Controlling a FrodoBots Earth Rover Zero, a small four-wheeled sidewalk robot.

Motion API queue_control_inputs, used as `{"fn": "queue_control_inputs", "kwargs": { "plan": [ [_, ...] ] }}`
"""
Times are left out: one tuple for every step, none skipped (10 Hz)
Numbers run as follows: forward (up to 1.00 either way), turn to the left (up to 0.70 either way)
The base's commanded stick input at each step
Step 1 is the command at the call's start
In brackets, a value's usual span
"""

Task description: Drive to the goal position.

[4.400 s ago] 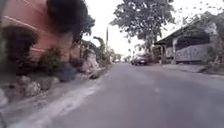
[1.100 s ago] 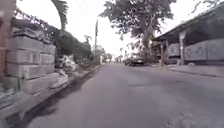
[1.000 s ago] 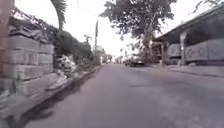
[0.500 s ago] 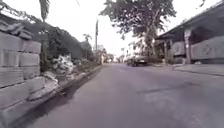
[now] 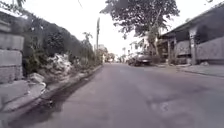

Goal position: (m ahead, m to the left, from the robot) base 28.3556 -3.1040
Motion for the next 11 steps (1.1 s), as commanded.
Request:
{"fn": "queue_control_inputs", "kwargs": {
  "plan": [
    [1.00, 0.00],
    [1.00, 0.00],
    [1.00, 0.00],
    [1.00, 0.00],
    [1.00, 0.00],
    [1.00, 0.00],
    [1.00, 0.00],
    [1.00, 0.00],
    [1.00, 0.00],
    [1.00, 0.00],
    [1.00, 0.00]
  ]
}}
